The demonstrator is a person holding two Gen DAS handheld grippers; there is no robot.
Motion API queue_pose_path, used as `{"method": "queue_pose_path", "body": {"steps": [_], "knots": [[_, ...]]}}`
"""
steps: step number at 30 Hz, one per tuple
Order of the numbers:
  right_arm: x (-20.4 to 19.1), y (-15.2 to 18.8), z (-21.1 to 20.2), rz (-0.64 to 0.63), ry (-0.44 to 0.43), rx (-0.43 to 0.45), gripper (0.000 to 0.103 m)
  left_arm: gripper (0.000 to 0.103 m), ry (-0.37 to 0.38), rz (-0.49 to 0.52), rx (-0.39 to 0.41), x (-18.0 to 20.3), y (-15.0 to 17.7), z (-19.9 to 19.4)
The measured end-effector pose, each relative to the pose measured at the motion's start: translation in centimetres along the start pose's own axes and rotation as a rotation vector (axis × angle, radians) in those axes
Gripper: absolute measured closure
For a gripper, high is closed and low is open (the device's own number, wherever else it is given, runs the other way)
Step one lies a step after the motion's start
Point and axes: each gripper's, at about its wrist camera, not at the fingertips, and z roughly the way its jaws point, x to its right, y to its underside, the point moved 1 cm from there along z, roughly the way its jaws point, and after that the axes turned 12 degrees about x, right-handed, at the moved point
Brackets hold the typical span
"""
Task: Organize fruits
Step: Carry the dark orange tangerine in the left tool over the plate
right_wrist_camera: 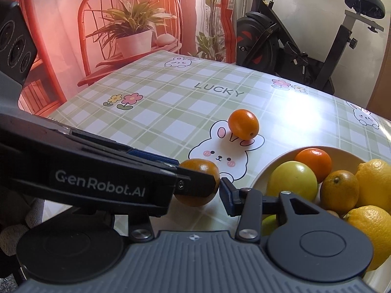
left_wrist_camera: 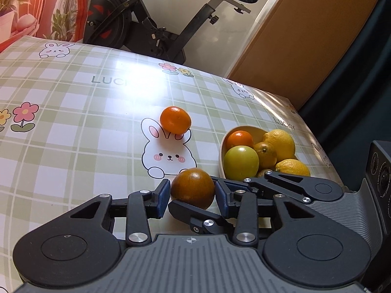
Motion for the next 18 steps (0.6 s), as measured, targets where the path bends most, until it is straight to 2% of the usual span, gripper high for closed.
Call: {"method": "queue_pose_path", "body": {"steps": [8, 18], "knots": [[0.2, -0.3, -3.7, 0.028, 0.006, 0.093, 0.057, 0.061, 0.022, 0.051, 0.044, 3.5, -0.7, -1.8], [3.1, 0.5, -9.1, 0.080, 0.097, 0.160, 0.057, 0.060, 0.104, 0.133, 0.009, 9.1, 0.0, 0.0]]}}
